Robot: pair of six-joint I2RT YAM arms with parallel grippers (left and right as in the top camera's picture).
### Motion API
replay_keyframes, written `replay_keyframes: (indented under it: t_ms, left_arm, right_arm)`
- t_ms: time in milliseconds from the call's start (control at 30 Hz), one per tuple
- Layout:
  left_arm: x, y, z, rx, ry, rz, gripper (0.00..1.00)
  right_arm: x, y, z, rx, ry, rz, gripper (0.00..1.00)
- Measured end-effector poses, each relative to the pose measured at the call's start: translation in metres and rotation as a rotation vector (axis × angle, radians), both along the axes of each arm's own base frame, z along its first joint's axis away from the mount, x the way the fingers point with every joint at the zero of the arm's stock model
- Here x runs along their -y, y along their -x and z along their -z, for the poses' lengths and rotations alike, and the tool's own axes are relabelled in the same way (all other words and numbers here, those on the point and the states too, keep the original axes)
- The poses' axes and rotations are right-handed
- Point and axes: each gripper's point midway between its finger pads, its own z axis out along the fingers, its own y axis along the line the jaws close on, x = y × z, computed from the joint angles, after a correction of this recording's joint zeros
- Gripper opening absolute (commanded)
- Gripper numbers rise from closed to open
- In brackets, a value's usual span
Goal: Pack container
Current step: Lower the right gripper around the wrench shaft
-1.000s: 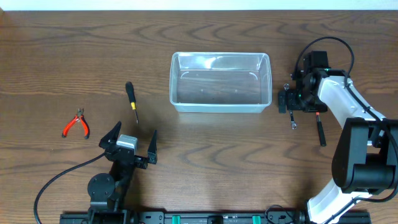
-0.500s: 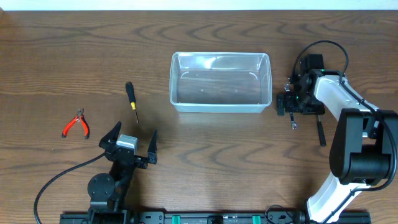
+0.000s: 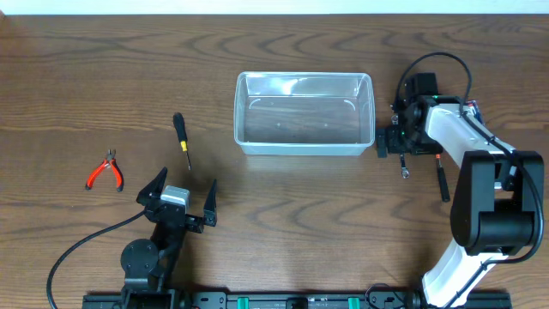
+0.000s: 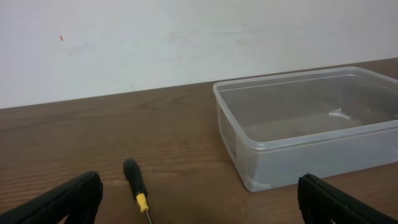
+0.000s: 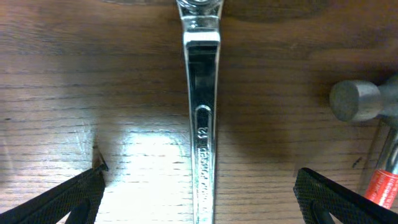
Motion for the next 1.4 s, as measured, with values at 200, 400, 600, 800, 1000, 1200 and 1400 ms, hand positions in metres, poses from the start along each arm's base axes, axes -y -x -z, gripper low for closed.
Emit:
replay_keyframes:
  t_ms: [200, 400, 600, 800, 1000, 1200, 1400]
  left_arm:
    - [0.0, 0.0, 0.0, 0.0, 0.0, 0.0, 0.98]
    - [-0.0001, 0.0, 0.0, 0.0, 0.0, 0.0, 0.99]
    - [0.0, 0.0, 0.0, 0.0, 0.0, 0.0, 0.98]
    - [-0.0001, 0.0, 0.0, 0.0, 0.0, 0.0, 0.98]
    - [0.0, 0.0, 0.0, 0.0, 0.0, 0.0, 0.98]
    - [-0.0001, 0.0, 0.0, 0.0, 0.0, 0.0, 0.98]
    - [-0.0001, 0.0, 0.0, 0.0, 0.0, 0.0, 0.98]
  right_arm:
    - [-0.0009, 0.0, -0.0001, 0.0, 0.005, -0.004, 0.99]
    - [-0.0005, -0.0006, -0.0006, 0.002, 0.009, -0.004, 0.99]
    - [-0.0004, -0.0009, -0.0007, 0.002, 0.009, -0.004, 0.99]
    - [-0.0008, -0.0008, -0.0006, 0.002, 0.007, -0.005, 0.99]
    - [-0.002, -0.0008, -0.0006, 0.002, 0.0, -0.005, 0.99]
    - [-0.001, -0.0005, -0.0005, 0.001, -0.001, -0.002, 0.99]
    - [0.0053, 0.0002, -0.0004, -0.001, -0.01, 0.023, 0.99]
